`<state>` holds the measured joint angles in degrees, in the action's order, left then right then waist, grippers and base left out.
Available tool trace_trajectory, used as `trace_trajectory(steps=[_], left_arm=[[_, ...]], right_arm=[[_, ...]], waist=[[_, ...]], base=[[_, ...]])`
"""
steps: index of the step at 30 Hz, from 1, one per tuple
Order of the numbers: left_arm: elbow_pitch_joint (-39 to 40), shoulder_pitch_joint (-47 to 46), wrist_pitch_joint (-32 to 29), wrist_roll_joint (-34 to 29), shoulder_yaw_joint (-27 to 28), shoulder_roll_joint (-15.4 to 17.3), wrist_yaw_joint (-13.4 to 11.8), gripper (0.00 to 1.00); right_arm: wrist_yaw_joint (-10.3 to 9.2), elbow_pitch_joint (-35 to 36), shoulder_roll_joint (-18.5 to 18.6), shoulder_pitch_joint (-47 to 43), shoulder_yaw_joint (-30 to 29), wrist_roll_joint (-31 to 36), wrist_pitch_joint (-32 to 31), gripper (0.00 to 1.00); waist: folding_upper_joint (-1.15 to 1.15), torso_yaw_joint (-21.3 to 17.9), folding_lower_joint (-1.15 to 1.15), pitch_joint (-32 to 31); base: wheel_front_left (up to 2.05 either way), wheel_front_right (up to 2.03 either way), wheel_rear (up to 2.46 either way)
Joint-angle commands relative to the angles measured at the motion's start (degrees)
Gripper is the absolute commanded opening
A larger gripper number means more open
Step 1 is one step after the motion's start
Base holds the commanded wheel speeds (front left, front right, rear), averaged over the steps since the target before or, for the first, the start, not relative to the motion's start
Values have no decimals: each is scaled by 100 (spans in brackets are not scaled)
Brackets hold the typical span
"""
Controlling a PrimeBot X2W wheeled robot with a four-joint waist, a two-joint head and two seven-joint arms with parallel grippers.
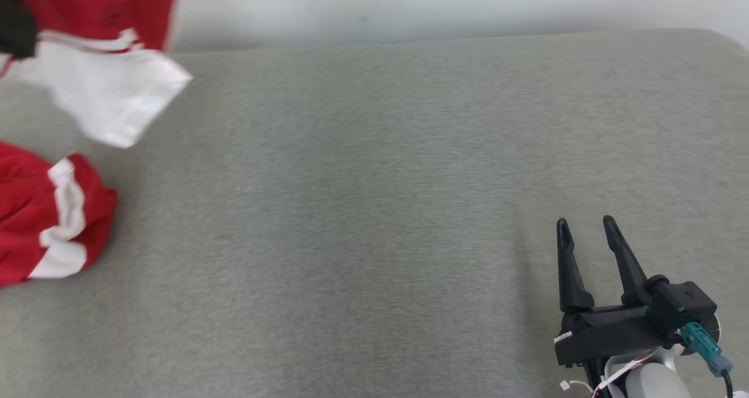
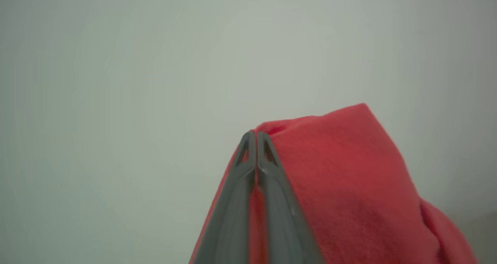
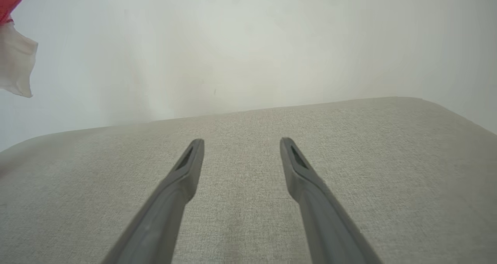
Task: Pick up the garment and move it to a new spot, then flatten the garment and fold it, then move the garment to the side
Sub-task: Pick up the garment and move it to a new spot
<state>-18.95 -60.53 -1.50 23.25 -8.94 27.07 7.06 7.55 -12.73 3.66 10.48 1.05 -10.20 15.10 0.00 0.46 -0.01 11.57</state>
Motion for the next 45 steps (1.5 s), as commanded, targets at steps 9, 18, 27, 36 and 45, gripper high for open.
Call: trace_trajectory(steps=[9, 18, 27, 36, 45], left_arm=[[780, 214, -290, 174, -514, -855, -210, 0], [479, 1144, 5, 346, -923, -1525, -311, 0], [-458, 2562, 606, 702, -1287, -2107, -276, 0], [-662, 2637, 1558, 550, -1490, -2298, -206, 100], [379, 3230, 1664, -5, -536, -1840, -424, 100]], right_arm=[[-12, 10, -71, -41, -6, -112, 8, 100], [-12, 31, -80, -43, -45, -208, 7, 100], [-12, 58, -80, -81, -80, -110, 7, 100], [-12, 100, -76, -167, -66, 48, 7, 100], [-12, 195, -55, -380, 19, 36, 8, 100]], waist=[[0, -1222, 1, -55], [0, -1532, 1, 69], [0, -1273, 1, 62], [0, -620, 1, -242], [0, -83, 1, -638]], base=[[0, 0, 0], [0, 0, 0], [0, 0, 0], [0, 0, 0], [0, 0, 0]])
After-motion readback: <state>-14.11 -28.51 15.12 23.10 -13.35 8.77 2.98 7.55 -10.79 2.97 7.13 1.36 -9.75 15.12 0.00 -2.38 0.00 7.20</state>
